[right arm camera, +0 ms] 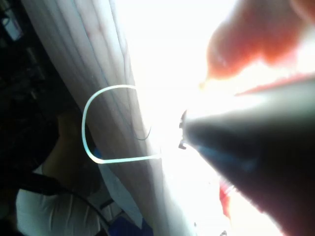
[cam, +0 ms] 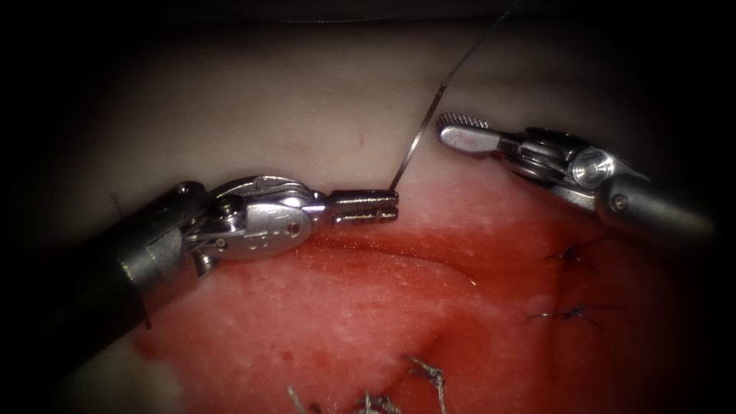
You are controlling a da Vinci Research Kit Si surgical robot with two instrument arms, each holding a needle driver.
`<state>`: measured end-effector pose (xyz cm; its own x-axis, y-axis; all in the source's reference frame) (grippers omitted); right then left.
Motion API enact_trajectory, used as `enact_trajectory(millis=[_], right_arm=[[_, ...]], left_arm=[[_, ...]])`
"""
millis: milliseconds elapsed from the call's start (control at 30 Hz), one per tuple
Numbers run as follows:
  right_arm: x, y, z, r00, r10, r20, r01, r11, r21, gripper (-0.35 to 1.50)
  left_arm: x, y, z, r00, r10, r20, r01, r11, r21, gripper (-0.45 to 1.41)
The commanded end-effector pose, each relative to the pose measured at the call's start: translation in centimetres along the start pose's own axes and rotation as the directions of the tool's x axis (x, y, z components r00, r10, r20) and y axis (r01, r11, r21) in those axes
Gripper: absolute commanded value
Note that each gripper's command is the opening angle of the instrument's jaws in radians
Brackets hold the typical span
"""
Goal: Wound Closure
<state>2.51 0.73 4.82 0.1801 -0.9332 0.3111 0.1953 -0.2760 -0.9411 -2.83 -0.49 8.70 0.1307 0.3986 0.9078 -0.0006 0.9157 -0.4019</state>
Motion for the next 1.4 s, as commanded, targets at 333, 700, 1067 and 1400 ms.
enact_trajectory(millis=[333, 700, 1067, 1400], right_arm=[[-0.11, 0.09, 0.16, 1.0, -0.002, 0.013, 0.002, 1.0, 0.0, 1.4], [-0.08, 0.11, 0.26, 1.0, 0.001, 0.022, -0.001, 1.0, 0.009, 1.3], [-0.09, 0.08, 0.28, 0.998, -0.03, 0.054, 0.028, 0.998, 0.053, -0.35], [-0.15, 0.11, 0.23, 0.995, -0.05, 0.09, 0.055, 0.997, -0.053, -0.35]], left_arm=[[-0.01, 0.09, 0.08, 1.0, -0.001, 0.012, 0.0, 1.0, 0.008, -0.45], [-0.02, 0.06, 0.12, 1.0, 0.004, 0.022, -0.005, 1.0, 0.018, -0.45], [-0.01, 0.07, 0.13, 1.0, 0.004, 0.026, -0.004, 1.0, 0.021, -0.45], [0.17, 0.59, -0.38, 0.996, 0.089, 0.022, -0.089, 0.996, -0.015, 0.79]])
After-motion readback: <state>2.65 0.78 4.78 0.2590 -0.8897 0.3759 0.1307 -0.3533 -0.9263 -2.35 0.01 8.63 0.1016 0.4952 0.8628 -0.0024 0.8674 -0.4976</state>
